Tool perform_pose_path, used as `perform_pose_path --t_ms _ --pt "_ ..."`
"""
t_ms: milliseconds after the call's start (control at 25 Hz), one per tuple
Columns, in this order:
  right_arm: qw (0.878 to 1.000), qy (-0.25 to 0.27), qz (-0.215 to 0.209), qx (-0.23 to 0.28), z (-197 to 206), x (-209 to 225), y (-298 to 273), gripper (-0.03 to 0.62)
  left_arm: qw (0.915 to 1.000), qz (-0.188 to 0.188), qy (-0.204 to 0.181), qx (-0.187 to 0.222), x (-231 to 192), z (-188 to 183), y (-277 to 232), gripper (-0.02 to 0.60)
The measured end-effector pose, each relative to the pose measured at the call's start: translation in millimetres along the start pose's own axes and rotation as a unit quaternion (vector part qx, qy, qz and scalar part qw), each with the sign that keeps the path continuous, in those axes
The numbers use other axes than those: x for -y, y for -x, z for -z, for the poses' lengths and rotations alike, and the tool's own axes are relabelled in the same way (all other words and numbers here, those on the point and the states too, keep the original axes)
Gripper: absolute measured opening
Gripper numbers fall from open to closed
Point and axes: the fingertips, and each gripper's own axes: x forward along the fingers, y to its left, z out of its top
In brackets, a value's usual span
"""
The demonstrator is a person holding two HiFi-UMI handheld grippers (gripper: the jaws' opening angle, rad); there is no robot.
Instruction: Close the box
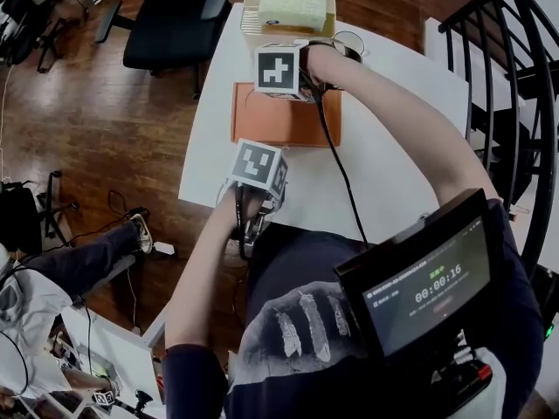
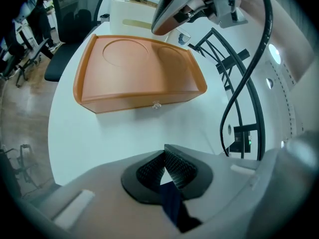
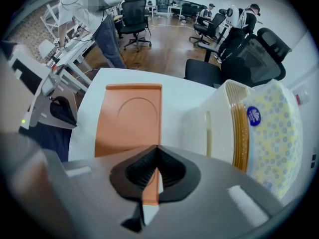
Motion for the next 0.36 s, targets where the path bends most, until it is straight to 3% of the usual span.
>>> perform_pose_path --t_ms 360 --pt "1.000 -0.007 -0.006 -0.004 4.2 -9.9 4.2 0.003 0.9998 0.010 0.001 0.020 9.6 0.2 7.4 0.015"
